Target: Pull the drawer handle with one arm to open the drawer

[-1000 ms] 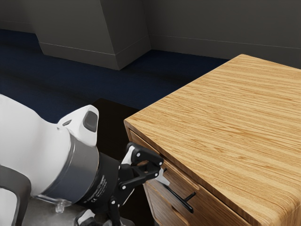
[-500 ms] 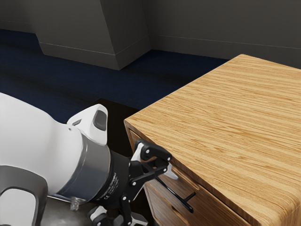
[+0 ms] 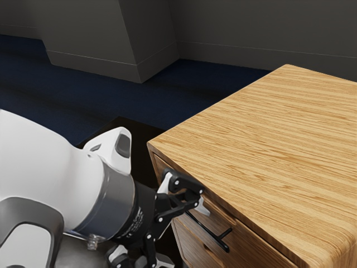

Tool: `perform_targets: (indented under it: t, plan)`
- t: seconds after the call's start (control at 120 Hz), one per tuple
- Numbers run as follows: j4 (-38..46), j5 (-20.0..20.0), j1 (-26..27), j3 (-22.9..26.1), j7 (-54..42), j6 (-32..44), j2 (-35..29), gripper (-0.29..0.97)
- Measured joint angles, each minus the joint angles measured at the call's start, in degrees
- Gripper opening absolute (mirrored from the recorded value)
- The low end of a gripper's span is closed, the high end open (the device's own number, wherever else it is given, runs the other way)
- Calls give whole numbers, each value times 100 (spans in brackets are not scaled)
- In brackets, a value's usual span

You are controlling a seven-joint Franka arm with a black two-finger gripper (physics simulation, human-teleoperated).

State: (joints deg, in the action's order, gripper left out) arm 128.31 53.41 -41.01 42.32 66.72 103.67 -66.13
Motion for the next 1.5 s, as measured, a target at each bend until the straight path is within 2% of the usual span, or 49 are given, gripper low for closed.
perform_targets:
  t: [0.65,0.933,1.158,1.5]
  plan:
    - [24,19,164,66,-53,3,11,67]
    - [197,-20,405,1,-63,4,-4,67]
    - [380,-189,774,-393,-74,-1,-15,67]
    - [650,-455,1169,-704,-95,2,-62,67]
